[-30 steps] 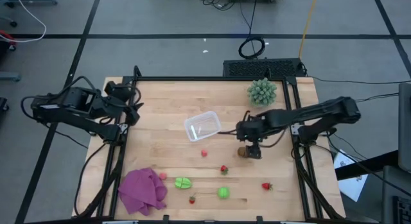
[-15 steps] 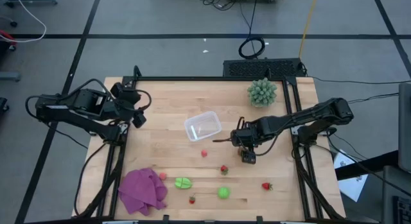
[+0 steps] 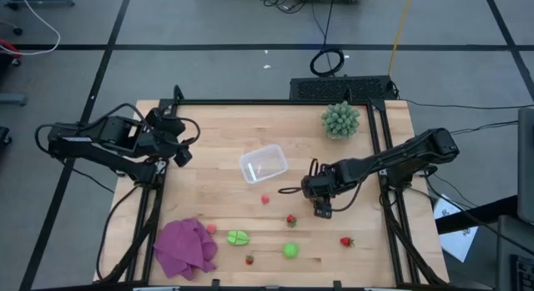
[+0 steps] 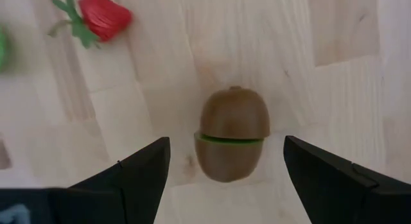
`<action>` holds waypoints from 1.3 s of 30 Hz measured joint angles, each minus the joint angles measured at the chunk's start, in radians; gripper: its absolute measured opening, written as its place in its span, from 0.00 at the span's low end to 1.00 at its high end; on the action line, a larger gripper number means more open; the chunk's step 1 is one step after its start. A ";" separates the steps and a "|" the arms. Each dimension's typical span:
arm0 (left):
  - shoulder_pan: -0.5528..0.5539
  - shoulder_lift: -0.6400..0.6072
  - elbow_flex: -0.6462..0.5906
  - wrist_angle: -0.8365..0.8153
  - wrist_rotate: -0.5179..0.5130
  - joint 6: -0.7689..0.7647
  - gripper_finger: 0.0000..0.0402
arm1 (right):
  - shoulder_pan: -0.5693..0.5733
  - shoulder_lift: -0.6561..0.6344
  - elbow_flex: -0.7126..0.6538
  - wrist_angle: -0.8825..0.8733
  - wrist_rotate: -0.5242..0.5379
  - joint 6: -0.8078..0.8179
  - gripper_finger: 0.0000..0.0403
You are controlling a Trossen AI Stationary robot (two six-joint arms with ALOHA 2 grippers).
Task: Pick and placing Produce into tupperware
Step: Put the brown kiwi into the transparent container
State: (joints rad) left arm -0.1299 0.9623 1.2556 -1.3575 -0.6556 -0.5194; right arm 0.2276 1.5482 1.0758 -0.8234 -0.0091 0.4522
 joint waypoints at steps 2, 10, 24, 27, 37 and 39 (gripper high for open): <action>0.000 0.000 0.000 0.000 0.000 0.000 0.64 | 0.000 0.002 -0.026 0.022 -0.018 0.003 0.73; 0.000 0.000 0.000 0.000 0.000 0.000 0.64 | -0.001 0.001 -0.071 0.086 -0.020 -0.003 0.73; 0.000 0.000 0.000 0.000 0.000 -0.002 0.64 | -0.033 0.001 -0.162 0.171 -0.021 -0.014 0.73; 0.000 0.000 0.000 0.001 0.000 -0.002 0.64 | -0.032 0.001 -0.162 0.174 -0.021 -0.018 0.73; 0.000 0.000 0.000 0.000 0.000 -0.002 0.64 | -0.032 0.001 -0.163 0.201 -0.019 -0.027 0.73; 0.000 0.000 0.000 0.000 0.000 -0.002 0.64 | -0.032 0.001 -0.163 0.207 -0.019 -0.031 0.73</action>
State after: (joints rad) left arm -0.1299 0.9623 1.2556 -1.3575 -0.6556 -0.5209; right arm 0.1951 1.5490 0.9132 -0.6169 -0.0276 0.4212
